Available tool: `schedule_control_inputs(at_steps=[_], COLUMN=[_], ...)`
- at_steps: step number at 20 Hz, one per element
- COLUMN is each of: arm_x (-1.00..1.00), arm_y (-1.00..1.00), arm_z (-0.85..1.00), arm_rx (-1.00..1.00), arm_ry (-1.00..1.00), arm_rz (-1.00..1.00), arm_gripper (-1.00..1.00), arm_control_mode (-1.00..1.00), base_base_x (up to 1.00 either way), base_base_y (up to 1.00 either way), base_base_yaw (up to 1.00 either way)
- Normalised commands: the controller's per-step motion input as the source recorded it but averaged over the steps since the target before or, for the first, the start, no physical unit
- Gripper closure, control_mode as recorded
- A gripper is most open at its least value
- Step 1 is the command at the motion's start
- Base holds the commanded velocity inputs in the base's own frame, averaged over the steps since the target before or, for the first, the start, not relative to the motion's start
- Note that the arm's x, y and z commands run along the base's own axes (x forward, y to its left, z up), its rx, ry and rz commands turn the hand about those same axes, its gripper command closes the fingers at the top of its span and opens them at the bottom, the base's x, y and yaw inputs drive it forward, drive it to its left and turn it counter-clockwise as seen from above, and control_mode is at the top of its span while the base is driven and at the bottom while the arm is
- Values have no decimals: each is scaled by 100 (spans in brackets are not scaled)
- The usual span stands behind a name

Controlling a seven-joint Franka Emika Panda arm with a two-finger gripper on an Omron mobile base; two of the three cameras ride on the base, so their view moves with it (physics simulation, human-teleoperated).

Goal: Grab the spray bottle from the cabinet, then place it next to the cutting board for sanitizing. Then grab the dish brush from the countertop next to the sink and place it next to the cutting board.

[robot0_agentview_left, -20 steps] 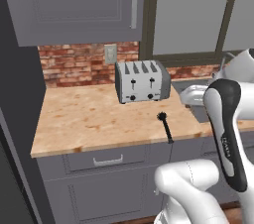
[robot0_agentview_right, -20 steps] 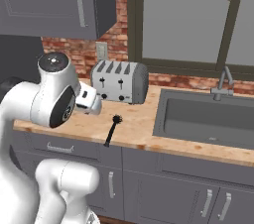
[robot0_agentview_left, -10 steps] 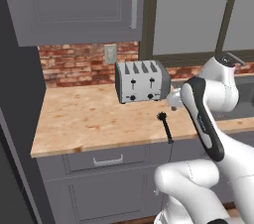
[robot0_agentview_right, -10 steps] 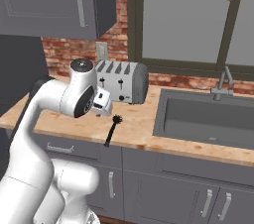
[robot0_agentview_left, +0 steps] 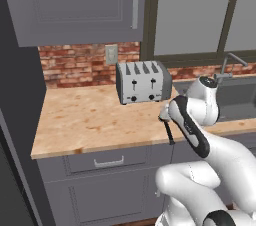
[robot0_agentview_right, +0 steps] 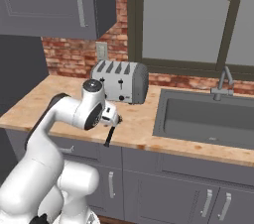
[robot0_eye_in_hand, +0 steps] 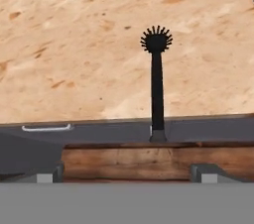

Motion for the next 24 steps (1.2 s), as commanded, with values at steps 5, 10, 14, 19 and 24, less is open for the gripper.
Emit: schedule_control_inputs(at_steps=[5,10,14,19,24], arm_x=[30,27,20,30,34], arm_y=[0,0,-3,-1,-5], arm_z=[-36,-15,-14,-29,-32], arm_rx=[-7,-2,0,-3,-5], arm_ry=[5,8,7,8,3], arm_rz=[-8,-6,-4,-1,0], arm_gripper=[-100,-100,-100,-100,-100], arm_control_mode=[-100,-100,-100,-100,-100], base_base_x=[0,0,0,0,0], base_base_y=[0,0,0,0,0], base_base_yaw=[0,0,0,0,0])
